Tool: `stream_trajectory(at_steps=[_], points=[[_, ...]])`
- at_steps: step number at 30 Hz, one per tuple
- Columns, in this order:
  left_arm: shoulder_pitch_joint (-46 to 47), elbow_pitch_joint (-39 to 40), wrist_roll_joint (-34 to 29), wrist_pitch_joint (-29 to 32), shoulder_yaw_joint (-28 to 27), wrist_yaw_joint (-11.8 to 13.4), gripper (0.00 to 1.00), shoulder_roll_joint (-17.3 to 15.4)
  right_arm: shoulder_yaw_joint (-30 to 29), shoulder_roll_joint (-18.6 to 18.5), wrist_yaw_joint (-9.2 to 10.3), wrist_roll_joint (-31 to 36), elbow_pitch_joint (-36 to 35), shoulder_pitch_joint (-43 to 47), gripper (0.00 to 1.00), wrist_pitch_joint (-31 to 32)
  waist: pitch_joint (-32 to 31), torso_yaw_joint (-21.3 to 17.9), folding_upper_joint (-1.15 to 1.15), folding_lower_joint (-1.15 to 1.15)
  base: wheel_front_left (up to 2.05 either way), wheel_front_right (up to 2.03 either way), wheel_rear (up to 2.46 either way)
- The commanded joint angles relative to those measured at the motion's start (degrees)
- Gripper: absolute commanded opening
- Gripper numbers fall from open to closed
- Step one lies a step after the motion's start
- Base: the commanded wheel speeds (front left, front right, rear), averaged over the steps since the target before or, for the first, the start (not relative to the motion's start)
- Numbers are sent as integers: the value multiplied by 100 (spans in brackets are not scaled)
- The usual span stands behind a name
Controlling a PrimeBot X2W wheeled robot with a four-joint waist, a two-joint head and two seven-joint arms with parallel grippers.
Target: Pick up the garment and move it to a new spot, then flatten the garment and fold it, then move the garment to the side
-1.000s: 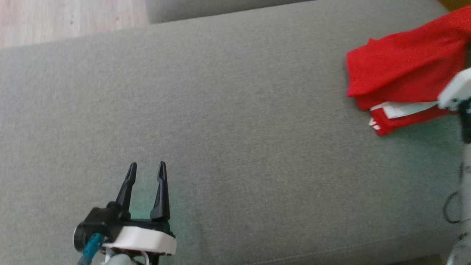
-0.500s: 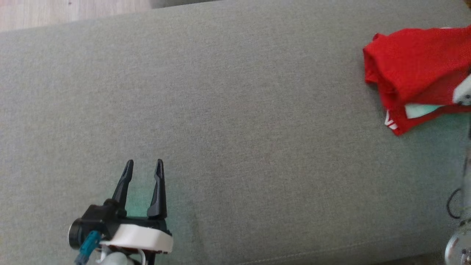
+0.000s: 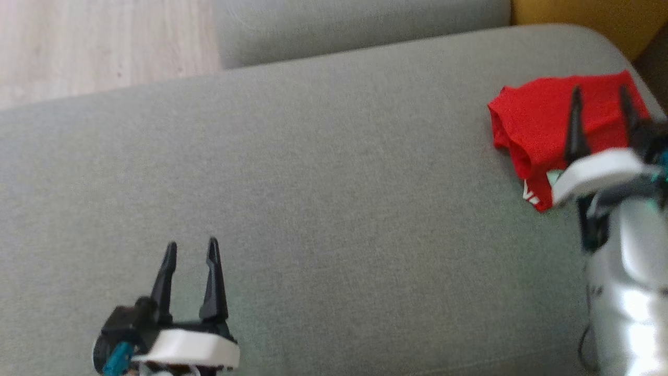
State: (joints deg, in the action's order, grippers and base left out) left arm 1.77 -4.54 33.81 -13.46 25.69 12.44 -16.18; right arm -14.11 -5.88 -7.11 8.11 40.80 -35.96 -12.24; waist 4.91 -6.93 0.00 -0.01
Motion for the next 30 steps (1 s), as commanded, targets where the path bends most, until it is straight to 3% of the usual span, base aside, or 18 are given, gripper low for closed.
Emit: stream_trajectory(at_steps=[1,10,16,30], points=[[29,137,44,-78,-255,21,100,-12,253,89,-37,-143,-322,147,100,-82,-270,103,0,1,0,0,0],[-317,-32,129,-123,-336,17,100,118,676,291,-37,-716,-1863,2127,100,97,-703,531,0,1,0,0,0],[-482,-159,122,-136,-338,9,100,173,1022,299,-37,-1460,-2865,3309,100,253,-825,879,0,1,0,0,0],[-585,-262,97,70,-198,25,100,72,1449,300,-37,-1825,-3297,4173,100,258,-984,1123,0,1,0,0,0]])
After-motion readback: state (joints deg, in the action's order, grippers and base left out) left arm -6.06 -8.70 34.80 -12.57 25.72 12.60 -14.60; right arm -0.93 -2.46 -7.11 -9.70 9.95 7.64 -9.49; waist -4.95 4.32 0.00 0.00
